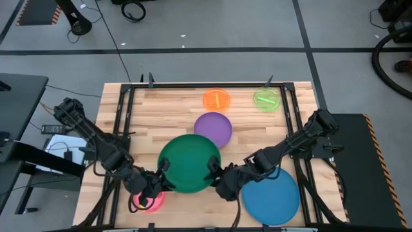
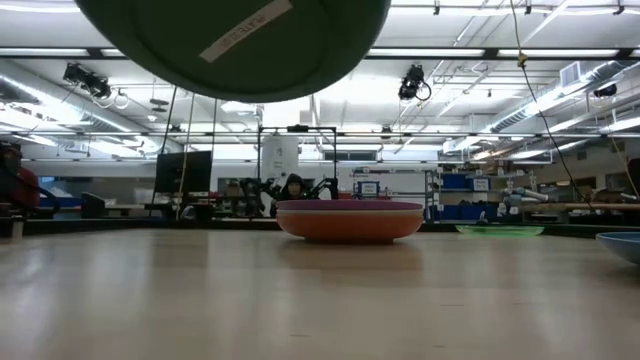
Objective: Stack plastic plates
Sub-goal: Stack the plates on top of the blue plate
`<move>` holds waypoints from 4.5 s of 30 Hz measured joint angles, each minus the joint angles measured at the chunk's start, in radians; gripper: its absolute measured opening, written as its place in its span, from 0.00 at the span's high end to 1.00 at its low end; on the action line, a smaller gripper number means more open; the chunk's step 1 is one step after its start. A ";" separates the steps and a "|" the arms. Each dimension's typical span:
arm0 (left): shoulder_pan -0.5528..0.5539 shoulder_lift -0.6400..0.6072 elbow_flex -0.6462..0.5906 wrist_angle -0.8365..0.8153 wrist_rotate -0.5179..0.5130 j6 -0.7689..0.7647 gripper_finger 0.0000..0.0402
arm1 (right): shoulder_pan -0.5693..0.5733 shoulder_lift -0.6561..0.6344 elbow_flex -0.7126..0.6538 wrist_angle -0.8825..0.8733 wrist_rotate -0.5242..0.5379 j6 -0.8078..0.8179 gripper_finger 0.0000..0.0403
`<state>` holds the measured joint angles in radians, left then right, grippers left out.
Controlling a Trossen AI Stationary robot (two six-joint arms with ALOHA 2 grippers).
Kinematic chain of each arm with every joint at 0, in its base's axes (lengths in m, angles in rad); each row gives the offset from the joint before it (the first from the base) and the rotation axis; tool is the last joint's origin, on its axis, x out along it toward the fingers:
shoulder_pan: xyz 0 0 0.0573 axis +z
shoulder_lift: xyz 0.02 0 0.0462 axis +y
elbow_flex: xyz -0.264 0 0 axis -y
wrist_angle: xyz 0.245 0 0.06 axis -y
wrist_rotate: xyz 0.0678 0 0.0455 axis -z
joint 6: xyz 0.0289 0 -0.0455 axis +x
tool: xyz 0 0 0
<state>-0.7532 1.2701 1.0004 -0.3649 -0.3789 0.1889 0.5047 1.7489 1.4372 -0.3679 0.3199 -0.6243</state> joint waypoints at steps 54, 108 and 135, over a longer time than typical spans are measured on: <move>0.060 -0.206 0.013 -0.207 -0.255 -0.255 0.53 | 0.551 -0.008 0.134 -0.895 -0.107 1.623 0.87; 0.191 -0.203 -0.139 0.010 -0.252 -0.273 0.53 | 0.484 0.205 -0.070 -0.731 -0.166 1.759 0.70; 0.093 -0.203 -0.238 0.053 -0.252 -0.420 0.53 | 0.426 0.092 -0.256 -0.662 -0.292 1.736 0.69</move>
<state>-0.6606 1.0668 0.7624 -0.3121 -0.6312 -0.2311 0.9304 1.8407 1.1810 -1.0299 0.0280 1.1119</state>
